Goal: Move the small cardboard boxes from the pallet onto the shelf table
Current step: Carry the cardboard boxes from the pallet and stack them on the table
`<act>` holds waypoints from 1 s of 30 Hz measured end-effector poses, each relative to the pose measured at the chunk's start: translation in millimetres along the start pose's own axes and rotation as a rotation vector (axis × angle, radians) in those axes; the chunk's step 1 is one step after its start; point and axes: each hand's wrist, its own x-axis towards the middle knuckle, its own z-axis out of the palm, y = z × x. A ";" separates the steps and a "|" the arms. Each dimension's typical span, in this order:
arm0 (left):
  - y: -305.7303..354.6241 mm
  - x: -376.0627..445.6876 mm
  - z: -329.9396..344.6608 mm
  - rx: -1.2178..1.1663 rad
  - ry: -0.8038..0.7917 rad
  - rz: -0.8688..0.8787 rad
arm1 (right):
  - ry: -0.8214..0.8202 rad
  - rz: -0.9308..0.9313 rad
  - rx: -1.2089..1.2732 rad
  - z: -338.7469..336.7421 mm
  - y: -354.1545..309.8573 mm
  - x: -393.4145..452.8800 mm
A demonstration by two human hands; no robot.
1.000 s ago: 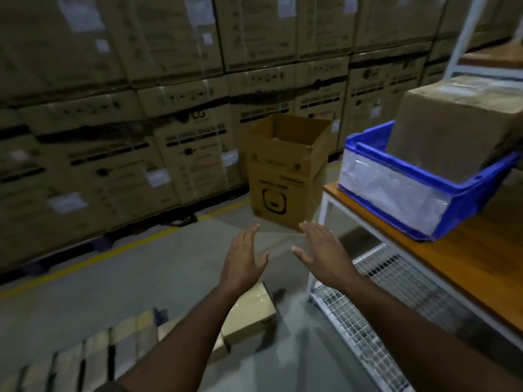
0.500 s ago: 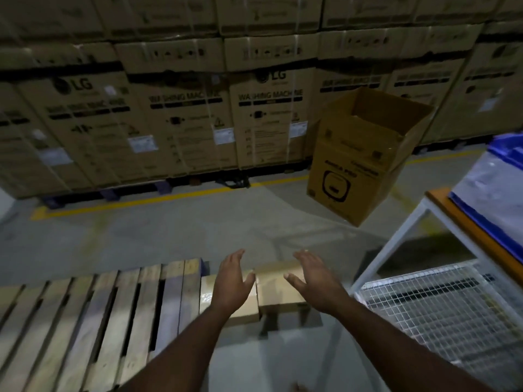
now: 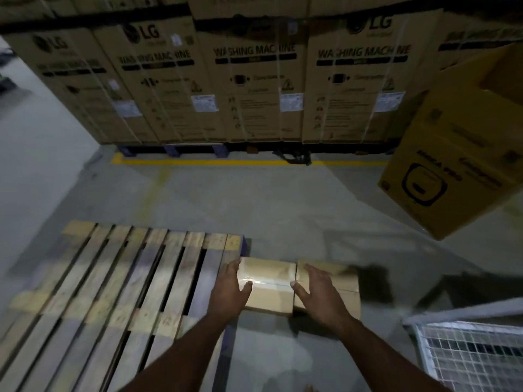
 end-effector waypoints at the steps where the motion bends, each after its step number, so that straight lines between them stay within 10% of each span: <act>1: -4.4 8.5 4.2 0.001 -0.007 -0.008 | -0.007 0.005 0.008 3.9 1.1 10.6; 30: -339.4 282.5 340.0 0.056 -0.258 -0.374 | -0.052 0.457 0.162 361.2 230.1 294.8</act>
